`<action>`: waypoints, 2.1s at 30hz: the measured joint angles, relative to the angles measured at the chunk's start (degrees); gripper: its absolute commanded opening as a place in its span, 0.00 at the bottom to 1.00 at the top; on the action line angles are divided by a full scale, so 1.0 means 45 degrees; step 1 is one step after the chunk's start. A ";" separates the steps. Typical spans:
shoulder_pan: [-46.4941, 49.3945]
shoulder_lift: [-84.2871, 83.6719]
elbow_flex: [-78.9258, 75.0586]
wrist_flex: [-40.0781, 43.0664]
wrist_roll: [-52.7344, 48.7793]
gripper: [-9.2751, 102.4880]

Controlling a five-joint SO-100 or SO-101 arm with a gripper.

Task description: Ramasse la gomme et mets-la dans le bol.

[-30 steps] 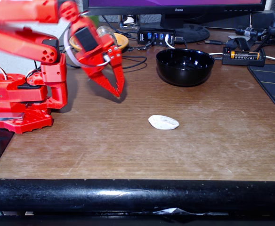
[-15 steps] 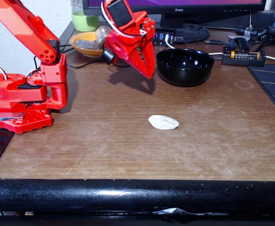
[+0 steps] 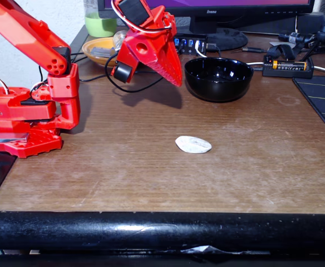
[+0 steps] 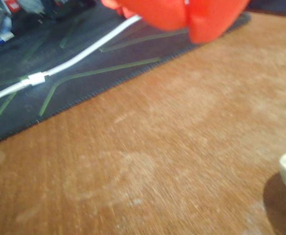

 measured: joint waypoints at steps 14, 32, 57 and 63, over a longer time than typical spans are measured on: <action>0.0859 -0.1797 -0.1289 -0.0156 0.0293 0.11; 0.2070 -0.4414 -0.1504 -0.1719 0.0176 0.23; 0.2695 -0.6777 -0.2969 -0.1270 0.0313 0.30; 0.3027 -0.7246 -0.2969 -0.1660 0.0176 0.30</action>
